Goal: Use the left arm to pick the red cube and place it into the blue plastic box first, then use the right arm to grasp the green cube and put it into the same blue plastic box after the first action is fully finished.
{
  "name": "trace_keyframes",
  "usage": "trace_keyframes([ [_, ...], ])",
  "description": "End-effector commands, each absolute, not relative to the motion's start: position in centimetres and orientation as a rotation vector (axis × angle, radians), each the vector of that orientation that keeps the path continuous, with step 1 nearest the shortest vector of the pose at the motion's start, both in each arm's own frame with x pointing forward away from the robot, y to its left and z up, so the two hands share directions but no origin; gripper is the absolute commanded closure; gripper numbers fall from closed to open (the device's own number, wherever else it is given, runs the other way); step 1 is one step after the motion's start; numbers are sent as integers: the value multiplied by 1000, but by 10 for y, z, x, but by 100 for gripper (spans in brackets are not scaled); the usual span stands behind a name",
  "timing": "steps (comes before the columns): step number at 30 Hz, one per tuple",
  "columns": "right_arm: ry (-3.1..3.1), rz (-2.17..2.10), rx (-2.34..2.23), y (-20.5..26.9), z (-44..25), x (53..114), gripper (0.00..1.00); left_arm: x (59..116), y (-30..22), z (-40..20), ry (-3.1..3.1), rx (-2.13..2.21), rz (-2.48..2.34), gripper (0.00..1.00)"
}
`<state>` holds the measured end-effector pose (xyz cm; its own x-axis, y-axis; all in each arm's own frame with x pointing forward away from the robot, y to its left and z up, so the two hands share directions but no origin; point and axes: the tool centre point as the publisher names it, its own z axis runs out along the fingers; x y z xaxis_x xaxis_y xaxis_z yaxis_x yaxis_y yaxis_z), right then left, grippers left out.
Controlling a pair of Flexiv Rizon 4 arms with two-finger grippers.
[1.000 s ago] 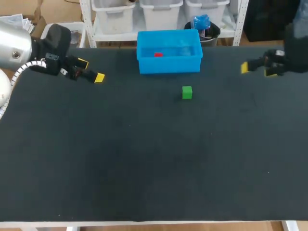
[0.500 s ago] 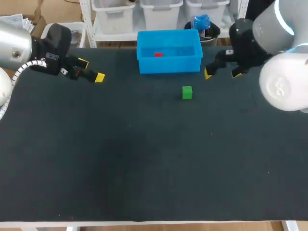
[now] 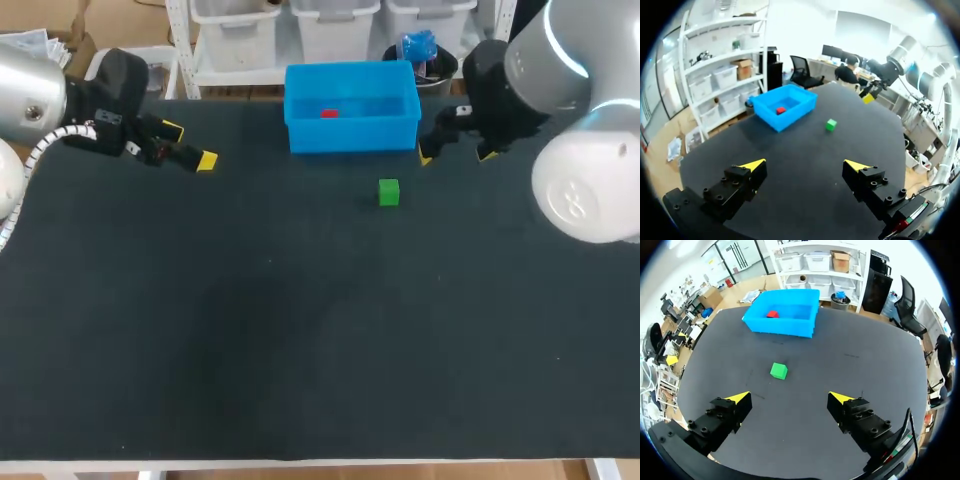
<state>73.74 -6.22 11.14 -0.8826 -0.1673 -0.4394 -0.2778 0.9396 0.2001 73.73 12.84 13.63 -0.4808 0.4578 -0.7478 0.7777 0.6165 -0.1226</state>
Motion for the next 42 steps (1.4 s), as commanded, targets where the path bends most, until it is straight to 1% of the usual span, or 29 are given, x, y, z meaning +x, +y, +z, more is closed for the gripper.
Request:
trace_keyframes([
  [1, 2664, 339, -311, -62, 112, 734, 0, 736, 130, 135, 2141, 966, -601, 0],
  [8, 2664, 339, -311, -62, 112, 734, 0, 736, 130, 135, 2141, 966, -601, 0],
  [13, 2712, 299, -340, -33, 106, 756, 0, 736, 130, 135, 2141, 966, -601, 0],
  [20, 2816, 257, -366, -9, 91, 775, 0, 736, 130, 135, 2141, 966, -601, 0],
  [31, 2896, 239, -223, 2, 75, 788, 0, 736, 130, 135, 2141, 966, -601, 0],
  [34, 2913, 321, -215, 8, 73, 789, 0, 736, 130, 135, 2141, 966, -601, 0],
  [35, 2801, 413, -238, 10, 76, 789, 0, 736, 130, 135, 2141, 966, -601, 0],
  [42, 2801, 413, -238, 10, 76, 789, 0, 736, 130, 135, 2141, 966, -601, 0],
])
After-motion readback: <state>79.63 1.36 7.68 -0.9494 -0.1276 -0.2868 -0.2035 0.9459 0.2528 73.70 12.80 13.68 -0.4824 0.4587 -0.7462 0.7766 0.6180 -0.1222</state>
